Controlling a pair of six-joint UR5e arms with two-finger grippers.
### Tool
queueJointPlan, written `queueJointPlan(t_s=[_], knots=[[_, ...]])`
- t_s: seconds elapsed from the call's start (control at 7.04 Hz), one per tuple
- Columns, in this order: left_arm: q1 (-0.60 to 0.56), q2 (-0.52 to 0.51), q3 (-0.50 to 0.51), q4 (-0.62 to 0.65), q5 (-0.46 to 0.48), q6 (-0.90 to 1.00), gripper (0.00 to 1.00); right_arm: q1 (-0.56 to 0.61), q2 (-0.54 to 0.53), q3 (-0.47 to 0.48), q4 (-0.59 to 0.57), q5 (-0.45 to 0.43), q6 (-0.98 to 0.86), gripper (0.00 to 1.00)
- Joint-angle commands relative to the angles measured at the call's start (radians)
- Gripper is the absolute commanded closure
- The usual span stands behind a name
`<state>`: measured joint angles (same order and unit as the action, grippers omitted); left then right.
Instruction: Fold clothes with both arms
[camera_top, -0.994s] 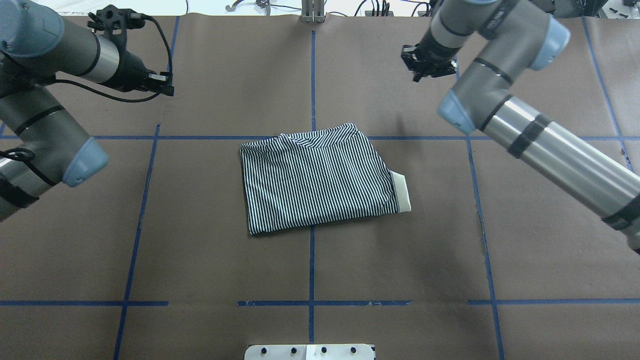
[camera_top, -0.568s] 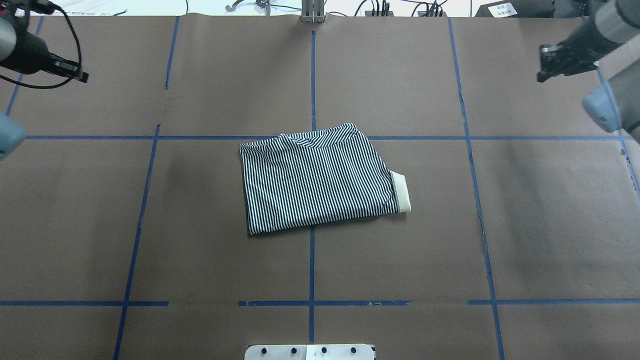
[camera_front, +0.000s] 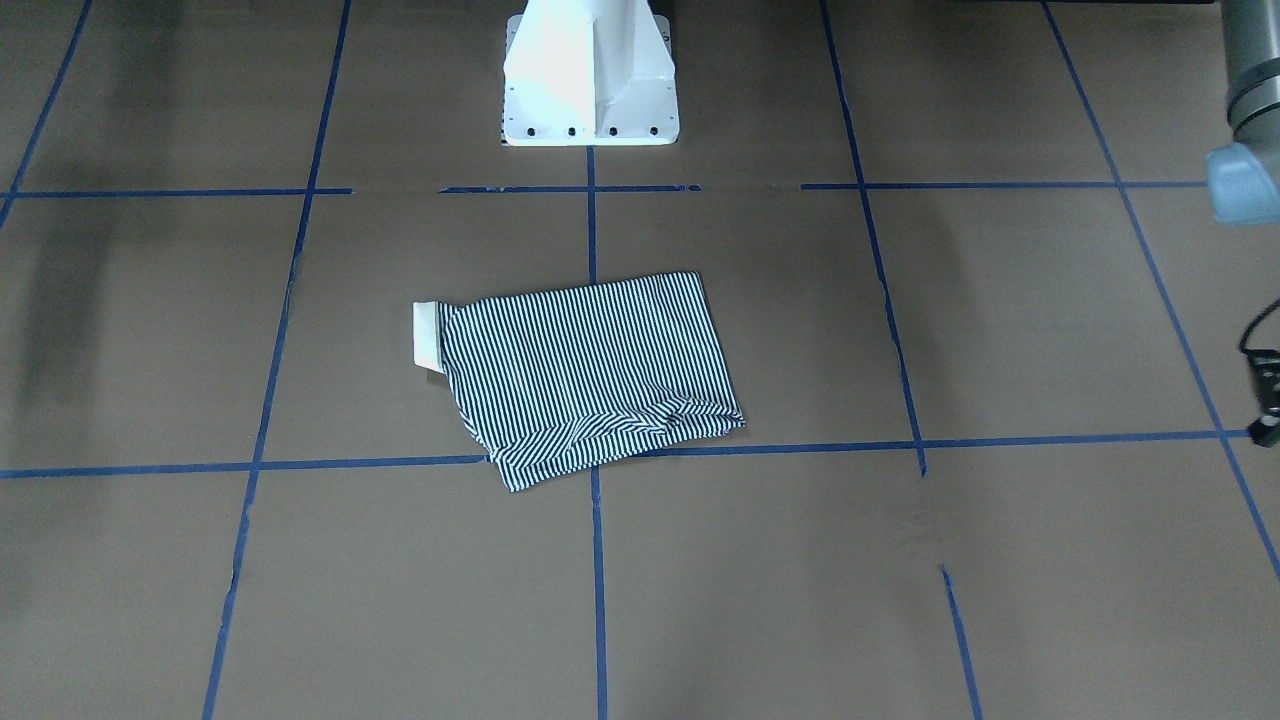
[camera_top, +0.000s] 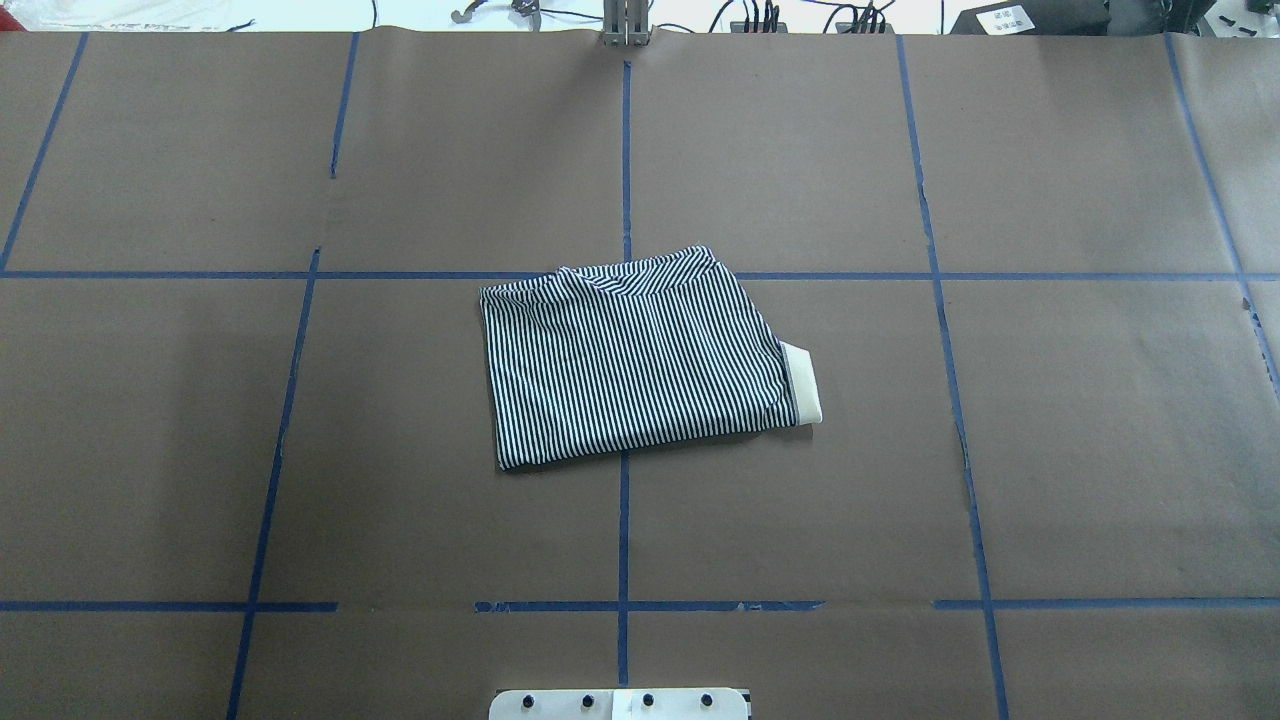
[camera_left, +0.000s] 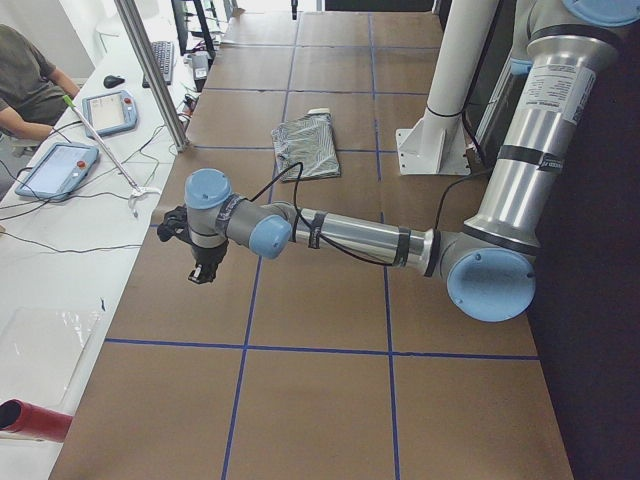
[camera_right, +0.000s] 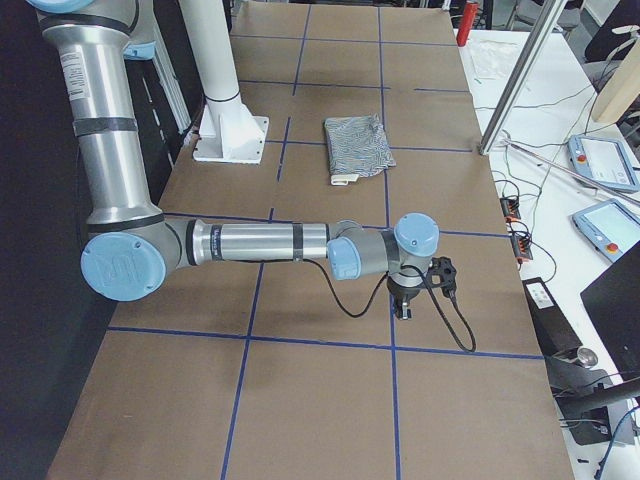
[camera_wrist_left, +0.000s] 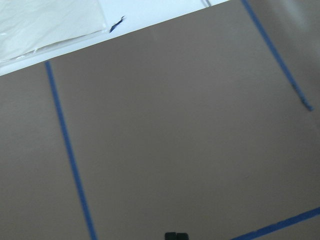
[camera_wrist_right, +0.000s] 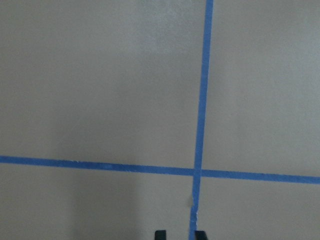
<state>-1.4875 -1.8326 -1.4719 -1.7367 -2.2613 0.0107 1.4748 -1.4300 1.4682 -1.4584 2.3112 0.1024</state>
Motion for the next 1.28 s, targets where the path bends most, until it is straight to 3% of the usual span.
queueJointPlan(t_s=[0.0, 0.14, 0.28, 0.43, 1.14], knots=[[-0.119, 0.004, -0.049, 0.298, -0.001, 0.058, 0.00, 0.032, -0.007, 0.036, -0.150, -0.007, -0.157, 0.00], [-0.125, 0.129, -0.144, 0.315, -0.001, 0.166, 0.00, 0.032, -0.013, 0.081, -0.204, -0.010, -0.158, 0.00], [-0.119, 0.233, -0.234, 0.239, 0.020, 0.277, 0.00, 0.029, -0.013, 0.095, -0.232, -0.045, -0.158, 0.00], [-0.120, 0.271, -0.241, 0.226, -0.018, 0.281, 0.00, 0.027, -0.012, 0.093, -0.234, -0.090, -0.158, 0.00], [-0.117, 0.295, -0.243, 0.223, 0.000, 0.281, 0.00, 0.027, -0.091, 0.142, -0.221, -0.006, -0.159, 0.00]])
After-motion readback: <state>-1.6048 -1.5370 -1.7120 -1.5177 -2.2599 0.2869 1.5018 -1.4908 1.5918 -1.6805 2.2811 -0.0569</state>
